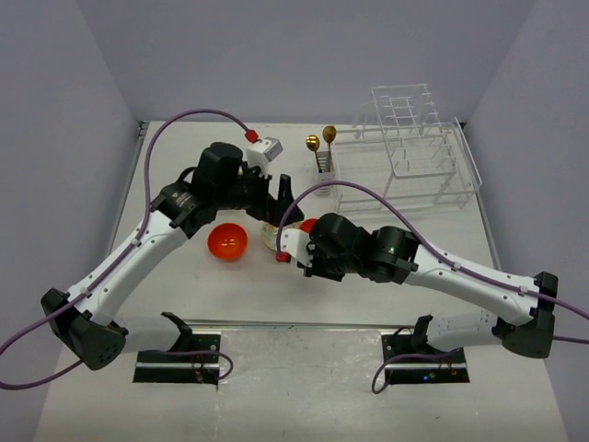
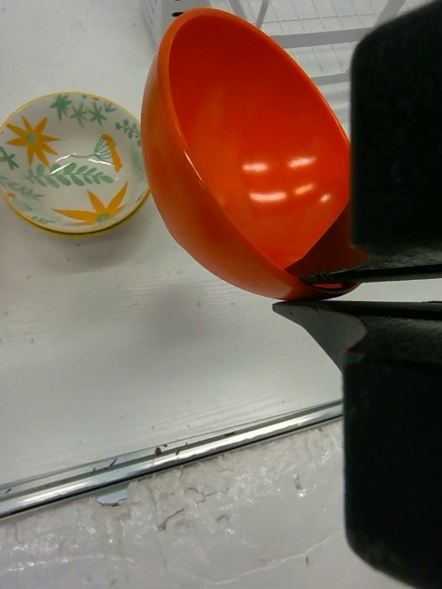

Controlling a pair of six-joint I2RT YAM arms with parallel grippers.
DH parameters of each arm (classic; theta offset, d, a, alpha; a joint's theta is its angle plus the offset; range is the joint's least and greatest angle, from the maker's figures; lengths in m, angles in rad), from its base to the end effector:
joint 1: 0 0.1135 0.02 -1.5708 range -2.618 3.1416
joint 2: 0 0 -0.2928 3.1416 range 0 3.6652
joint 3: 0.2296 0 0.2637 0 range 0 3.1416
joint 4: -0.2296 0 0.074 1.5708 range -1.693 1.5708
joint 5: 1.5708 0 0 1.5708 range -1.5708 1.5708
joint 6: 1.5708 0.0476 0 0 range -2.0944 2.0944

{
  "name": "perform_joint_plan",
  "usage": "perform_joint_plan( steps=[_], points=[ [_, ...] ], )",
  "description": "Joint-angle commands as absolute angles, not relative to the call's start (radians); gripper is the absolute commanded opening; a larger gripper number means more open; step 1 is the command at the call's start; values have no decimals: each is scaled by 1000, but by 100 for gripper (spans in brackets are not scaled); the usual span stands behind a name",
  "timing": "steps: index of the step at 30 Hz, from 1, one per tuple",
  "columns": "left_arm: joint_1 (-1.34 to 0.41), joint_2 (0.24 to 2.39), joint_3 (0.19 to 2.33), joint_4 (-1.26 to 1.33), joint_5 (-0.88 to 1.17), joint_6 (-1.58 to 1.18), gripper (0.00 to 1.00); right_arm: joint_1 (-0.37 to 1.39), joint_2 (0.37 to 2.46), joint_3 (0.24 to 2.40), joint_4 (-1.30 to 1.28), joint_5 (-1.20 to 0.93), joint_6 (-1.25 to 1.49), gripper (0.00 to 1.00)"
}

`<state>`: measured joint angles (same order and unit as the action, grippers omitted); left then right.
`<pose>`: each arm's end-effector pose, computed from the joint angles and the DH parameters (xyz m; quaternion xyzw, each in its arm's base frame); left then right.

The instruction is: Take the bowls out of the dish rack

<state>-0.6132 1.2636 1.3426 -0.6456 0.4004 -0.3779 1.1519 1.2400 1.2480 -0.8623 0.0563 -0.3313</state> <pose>0.2200 -0.1775 0.4094 0.1959 0.8419 -0.3776 0.3320 0.1086 0.2373 0.3608 -0.6251 0.6970 0.1156 0.3319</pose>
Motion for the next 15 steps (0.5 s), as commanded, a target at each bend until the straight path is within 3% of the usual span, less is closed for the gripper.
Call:
perform_joint_plan(
  steps=[1,7,10,12,13,15],
  points=[
    [-647,1278,1338,-640,361,-377,100,1163,1249,1313,-864,130,-367,0],
    [-687,1325,1333,-661,246,-373,89,1178,1299,1347,-834,181,-394,0],
    [-703,1347,1338,-679,189,-367,63,1189,1327,1371,-842,212,-400,0],
    [-709,1358,1338,-701,155,-351,53,1193,1342,1385,-848,233,-402,0],
    [-712,1364,1335,-707,144,-348,41,1198,1345,1388,-848,241,-403,0],
    [-716,1370,1333,-718,126,-342,39,1201,1358,1397,-845,255,-410,0]
  ],
)
